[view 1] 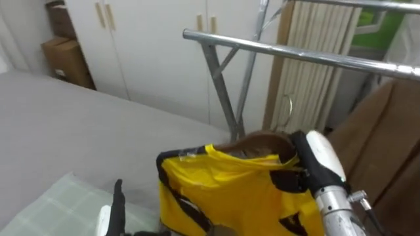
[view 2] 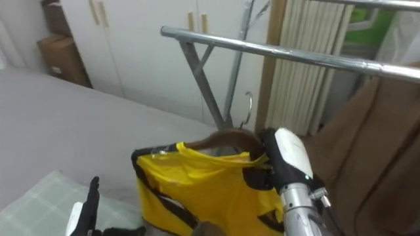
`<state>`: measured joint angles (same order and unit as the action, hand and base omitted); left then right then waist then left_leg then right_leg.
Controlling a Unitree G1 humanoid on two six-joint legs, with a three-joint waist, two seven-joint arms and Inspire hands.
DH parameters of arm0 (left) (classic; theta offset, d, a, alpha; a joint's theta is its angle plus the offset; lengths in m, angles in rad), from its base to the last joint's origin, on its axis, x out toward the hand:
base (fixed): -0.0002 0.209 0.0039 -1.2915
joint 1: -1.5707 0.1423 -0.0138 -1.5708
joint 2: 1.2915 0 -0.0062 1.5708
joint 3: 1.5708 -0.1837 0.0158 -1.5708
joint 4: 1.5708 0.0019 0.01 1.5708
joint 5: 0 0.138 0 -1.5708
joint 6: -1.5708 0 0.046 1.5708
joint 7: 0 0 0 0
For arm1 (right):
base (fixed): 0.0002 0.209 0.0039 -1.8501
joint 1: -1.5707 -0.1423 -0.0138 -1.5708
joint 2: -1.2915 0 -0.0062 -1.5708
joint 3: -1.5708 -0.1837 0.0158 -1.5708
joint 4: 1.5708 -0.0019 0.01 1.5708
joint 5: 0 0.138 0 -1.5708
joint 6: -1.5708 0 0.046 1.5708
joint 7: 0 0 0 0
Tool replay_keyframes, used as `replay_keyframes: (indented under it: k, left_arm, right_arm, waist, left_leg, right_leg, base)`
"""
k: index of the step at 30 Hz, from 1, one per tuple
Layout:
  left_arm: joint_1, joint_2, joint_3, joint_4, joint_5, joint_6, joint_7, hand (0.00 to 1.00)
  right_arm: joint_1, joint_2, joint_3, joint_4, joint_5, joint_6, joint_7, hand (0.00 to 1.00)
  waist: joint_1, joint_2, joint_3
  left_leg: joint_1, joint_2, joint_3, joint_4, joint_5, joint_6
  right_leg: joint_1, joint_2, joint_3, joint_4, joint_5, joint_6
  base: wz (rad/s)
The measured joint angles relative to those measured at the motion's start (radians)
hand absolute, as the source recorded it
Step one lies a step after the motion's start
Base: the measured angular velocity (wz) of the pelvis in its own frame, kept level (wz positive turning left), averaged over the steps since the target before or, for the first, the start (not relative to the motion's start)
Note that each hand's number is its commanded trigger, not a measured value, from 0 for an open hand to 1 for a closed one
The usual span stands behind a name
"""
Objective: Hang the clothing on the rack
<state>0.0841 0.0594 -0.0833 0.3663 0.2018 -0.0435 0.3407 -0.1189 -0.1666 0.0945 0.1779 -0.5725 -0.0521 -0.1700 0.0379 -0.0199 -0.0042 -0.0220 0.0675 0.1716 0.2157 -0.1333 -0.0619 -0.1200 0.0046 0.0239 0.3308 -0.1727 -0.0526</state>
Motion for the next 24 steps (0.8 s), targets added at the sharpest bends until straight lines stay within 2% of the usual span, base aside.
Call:
replay_keyframes:
  k: [1, 5, 7, 10, 13, 15, 22, 24]
  left_arm:
    - [-0.006, 0.004, -0.003, -0.001, -0.015, 0.0, 0.0, 0.0]
    - [-0.01, 0.014, -0.007, -0.001, -0.021, 0.0, -0.005, 0.0]
    - [-0.011, 0.03, -0.005, -0.002, -0.019, 0.0, -0.02, 0.0]
    - [-0.02, 0.036, 0.016, -0.002, -0.013, -0.005, -0.027, 0.0]
    - [-0.048, 0.038, 0.018, -0.002, -0.015, -0.012, -0.026, 0.0]
    - [-0.053, 0.038, 0.018, -0.002, -0.015, -0.021, -0.025, 0.0]
    - [-0.053, 0.039, 0.003, 0.007, -0.014, -0.03, -0.034, 0.0]
    - [-0.051, 0.039, 0.001, 0.007, -0.013, -0.03, -0.046, 0.0]
  right_arm:
    - [0.011, -0.006, -0.001, -0.02, 0.0, 0.004, 0.0, 1.0]
    - [0.055, -0.009, -0.018, -0.067, -0.005, 0.008, 0.0, 1.0]
    - [0.087, -0.009, -0.038, -0.084, -0.011, 0.008, 0.0, 1.0]
    - [0.105, -0.012, -0.052, -0.085, -0.019, 0.009, 0.0, 1.0]
    - [0.132, -0.037, -0.05, -0.115, -0.029, 0.009, 0.0, 1.0]
    - [0.136, -0.038, -0.049, -0.117, -0.037, 0.009, -0.001, 1.0]
    - [0.139, -0.036, -0.04, -0.131, -0.018, 0.01, -0.001, 1.0]
    - [0.145, -0.034, -0.04, -0.157, -0.018, 0.01, -0.001, 1.0]
  waist:
    - [-0.02, -0.004, -0.0002]
    - [-0.055, -0.007, 0.0025]
    - [-0.064, -0.009, 0.0083]
    - [-0.067, -0.009, 0.0163]
    - [-0.06, -0.012, 0.0179]
    - [-0.059, -0.016, 0.0191]
    - [-0.06, -0.025, 0.0179]
    - [-0.06, -0.029, 0.0169]
  left_leg:
    - [0.003, -0.005, 0.006, -0.005, -0.004, 0.006]
    - [0.019, -0.015, 0.027, -0.027, -0.014, 0.02]
    - [0.034, -0.013, 0.066, -0.028, -0.032, 0.023]
    - [0.051, -0.008, 0.116, -0.028, -0.055, 0.025]
    - [0.052, -0.006, 0.162, -0.03, -0.068, 0.026]
    - [0.06, -0.007, 0.182, -0.03, -0.069, 0.027]
    - [0.108, -0.007, 0.149, -0.054, -0.07, 0.029]
    - [0.107, -0.007, 0.146, -0.054, -0.07, 0.029]
  right_leg:
    - [0.004, -0.004, 0.003, -0.01, 0.002, 0.005]
    - [0.003, -0.001, 0.032, -0.023, 0.003, 0.02]
    - [0.003, 0.005, 0.065, -0.024, 0.002, 0.027]
    - [-0.003, 0.017, 0.111, -0.023, 0.002, 0.033]
    - [-0.024, 0.018, 0.11, -0.023, 0.005, 0.039]
    - [-0.026, 0.018, 0.108, -0.022, 0.009, 0.04]
    - [-0.001, 0.015, -0.003, -0.047, 0.025, 0.029]
    - [0.0, 0.015, -0.005, -0.057, 0.026, 0.027]
  base:
    - [-0.11]
    - [-0.21]
    - [-0.41]
    - [-0.56]
    - [-0.5]
    - [-0.49]
    - [-0.36]
    - [-0.1]
